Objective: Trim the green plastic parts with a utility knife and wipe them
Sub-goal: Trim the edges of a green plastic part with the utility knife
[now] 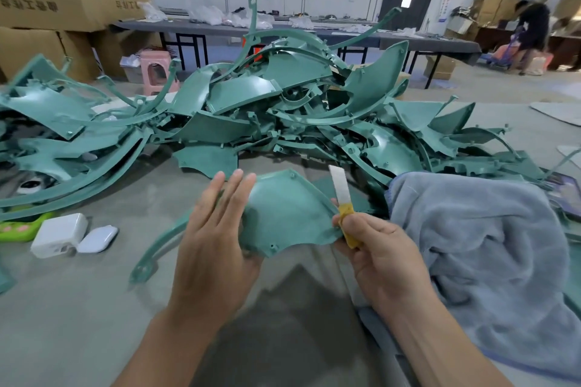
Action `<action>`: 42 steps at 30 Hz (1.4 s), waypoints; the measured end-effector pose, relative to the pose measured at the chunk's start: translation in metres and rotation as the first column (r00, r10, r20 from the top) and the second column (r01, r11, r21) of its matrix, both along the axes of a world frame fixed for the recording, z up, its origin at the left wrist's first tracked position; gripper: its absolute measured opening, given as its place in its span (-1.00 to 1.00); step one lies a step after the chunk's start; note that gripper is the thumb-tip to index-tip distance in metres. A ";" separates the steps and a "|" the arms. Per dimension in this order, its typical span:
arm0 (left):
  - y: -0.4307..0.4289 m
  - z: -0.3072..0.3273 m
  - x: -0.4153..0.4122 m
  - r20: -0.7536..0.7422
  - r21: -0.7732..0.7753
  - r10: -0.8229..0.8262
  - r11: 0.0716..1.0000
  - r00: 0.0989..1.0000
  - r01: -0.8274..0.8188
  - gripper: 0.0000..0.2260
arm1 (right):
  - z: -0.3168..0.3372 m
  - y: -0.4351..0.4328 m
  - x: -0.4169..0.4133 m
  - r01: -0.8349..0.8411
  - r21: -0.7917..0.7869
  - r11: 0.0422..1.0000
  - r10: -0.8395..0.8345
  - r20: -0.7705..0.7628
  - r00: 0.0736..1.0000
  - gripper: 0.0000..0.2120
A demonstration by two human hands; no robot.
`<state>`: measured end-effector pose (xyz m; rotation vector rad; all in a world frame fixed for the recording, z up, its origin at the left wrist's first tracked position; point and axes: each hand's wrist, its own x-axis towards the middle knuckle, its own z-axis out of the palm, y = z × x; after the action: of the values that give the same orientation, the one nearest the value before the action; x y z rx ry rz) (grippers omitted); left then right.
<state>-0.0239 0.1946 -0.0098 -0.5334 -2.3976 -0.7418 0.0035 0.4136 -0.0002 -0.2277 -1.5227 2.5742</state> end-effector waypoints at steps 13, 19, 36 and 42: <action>0.034 -0.009 0.013 -0.074 -0.180 -0.204 0.966 0.976 0.188 -0.73 | -0.003 -0.009 0.007 -0.029 -0.040 0.999 0.038 0.259 0.965 -0.75; 0.003 -0.002 0.000 0.011 0.009 -0.289 0.957 0.957 0.289 -0.74 | 0.007 0.010 0.005 0.025 0.036 0.999 -0.033 0.247 0.969 -0.72; 0.004 -0.001 0.006 0.575 0.492 0.161 0.716 0.802 -0.496 -0.44 | -0.008 0.006 0.002 0.000 0.472 0.882 -0.093 0.174 0.980 -0.75; 0.021 -0.012 -0.004 0.617 0.783 -0.388 0.392 0.685 -0.483 -0.21 | -0.018 -0.005 0.001 -0.042 0.602 0.797 -0.071 0.162 0.984 -0.75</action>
<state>-0.0280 0.2151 -0.0221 0.4743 -1.9964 -2.4502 0.0047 0.4088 -0.0179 -0.3907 -2.2993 1.9441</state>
